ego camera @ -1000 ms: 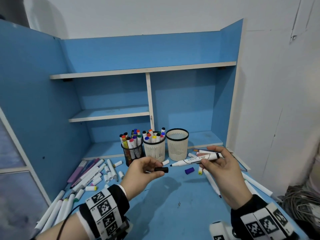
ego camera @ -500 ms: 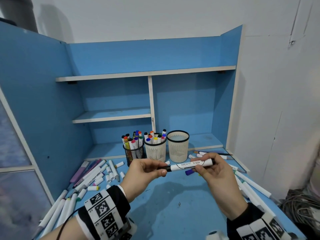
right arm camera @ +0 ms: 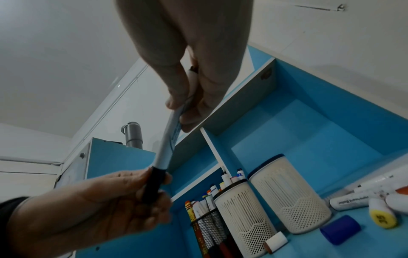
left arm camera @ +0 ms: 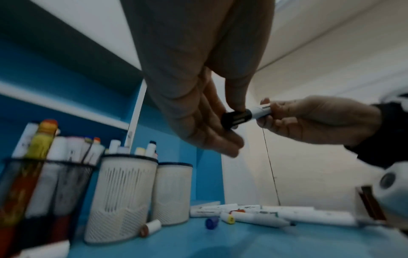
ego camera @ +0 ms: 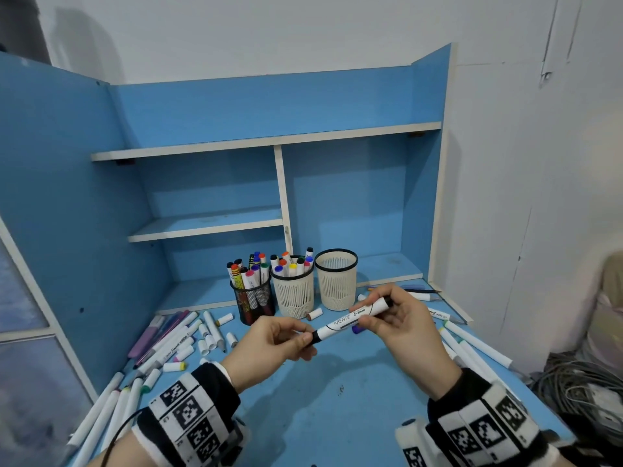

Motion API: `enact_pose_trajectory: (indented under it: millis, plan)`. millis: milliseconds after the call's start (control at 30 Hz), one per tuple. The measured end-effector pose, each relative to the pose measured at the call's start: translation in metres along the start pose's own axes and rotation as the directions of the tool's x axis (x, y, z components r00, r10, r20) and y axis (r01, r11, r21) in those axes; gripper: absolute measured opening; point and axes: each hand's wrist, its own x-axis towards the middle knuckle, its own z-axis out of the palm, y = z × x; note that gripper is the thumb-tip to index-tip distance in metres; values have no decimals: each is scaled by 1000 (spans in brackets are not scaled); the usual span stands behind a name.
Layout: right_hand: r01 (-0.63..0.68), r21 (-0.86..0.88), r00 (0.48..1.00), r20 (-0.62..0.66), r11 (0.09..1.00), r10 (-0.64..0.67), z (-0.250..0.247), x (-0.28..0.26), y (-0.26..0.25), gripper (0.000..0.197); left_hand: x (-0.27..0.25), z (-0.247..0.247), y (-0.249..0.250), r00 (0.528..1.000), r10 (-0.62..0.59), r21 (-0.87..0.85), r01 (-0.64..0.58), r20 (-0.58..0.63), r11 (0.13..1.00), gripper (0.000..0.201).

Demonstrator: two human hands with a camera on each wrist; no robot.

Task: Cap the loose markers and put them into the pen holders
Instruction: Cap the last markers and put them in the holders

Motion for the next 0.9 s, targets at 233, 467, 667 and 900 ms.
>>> enact_pose_trajectory:
  millis: [233,467,667,900]
  plan:
    - [25,-79,1000,10,997,-24,6,-9,7,19,8,11,11,962,271,284,-247,-45,926,26]
    - [75,-188,995,-56,979,-87,-6,1,3,27,27,37,18,817,575,400,-514,-43,759,19]
    - [-33,-269,999,-27,963,27,-33,21,5,30,57,18,25,851,522,430,-450,-60,783,51]
    - [-85,-832,929,132,548,345,-61,76,34,23,92,-32,40,849,464,430,-331,-254,840,66]
